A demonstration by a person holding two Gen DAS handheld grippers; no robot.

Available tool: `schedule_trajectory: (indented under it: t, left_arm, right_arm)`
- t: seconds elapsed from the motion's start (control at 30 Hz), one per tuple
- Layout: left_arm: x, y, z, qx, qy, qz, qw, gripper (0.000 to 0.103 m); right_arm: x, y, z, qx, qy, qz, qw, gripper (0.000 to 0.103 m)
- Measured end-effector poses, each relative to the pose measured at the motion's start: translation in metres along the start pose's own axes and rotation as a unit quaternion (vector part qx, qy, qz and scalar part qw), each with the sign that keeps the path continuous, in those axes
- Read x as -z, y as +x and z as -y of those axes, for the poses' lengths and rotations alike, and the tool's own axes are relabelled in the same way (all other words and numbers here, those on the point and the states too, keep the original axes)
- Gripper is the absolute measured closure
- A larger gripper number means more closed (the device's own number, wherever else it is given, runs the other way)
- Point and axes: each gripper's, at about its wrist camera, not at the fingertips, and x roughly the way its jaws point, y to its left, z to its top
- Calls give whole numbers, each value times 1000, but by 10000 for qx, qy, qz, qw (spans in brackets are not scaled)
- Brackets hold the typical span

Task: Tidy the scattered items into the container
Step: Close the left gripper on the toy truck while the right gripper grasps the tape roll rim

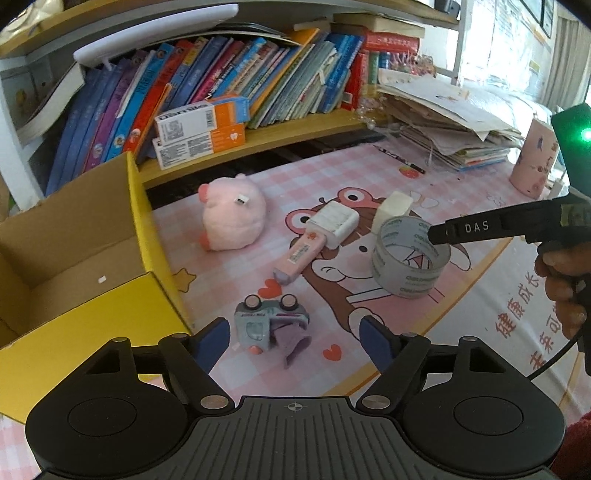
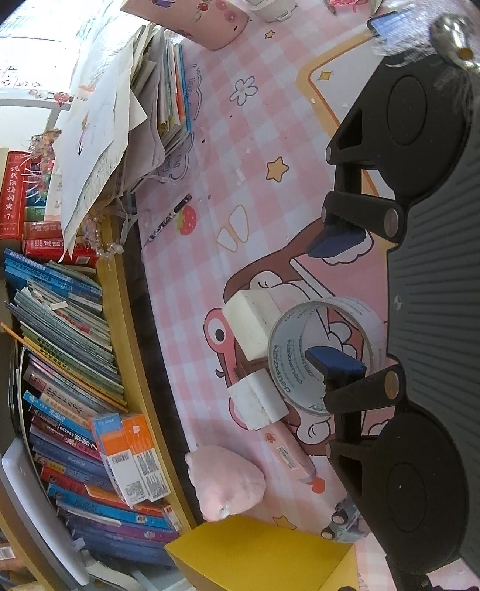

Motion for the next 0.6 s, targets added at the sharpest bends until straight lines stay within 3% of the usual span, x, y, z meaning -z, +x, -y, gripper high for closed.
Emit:
schedule_trajectory:
  t: [0.27,0.6]
  left_arm:
    - [3,14,0,-8,46,-148,9999,38]
    - [3,37,-3,-212,188,-233,9993,38]
  right_arm:
    - [2,8,2,-14,62,-206,9998,56]
    - [-2,21,0,22,37,-303,9995,57]
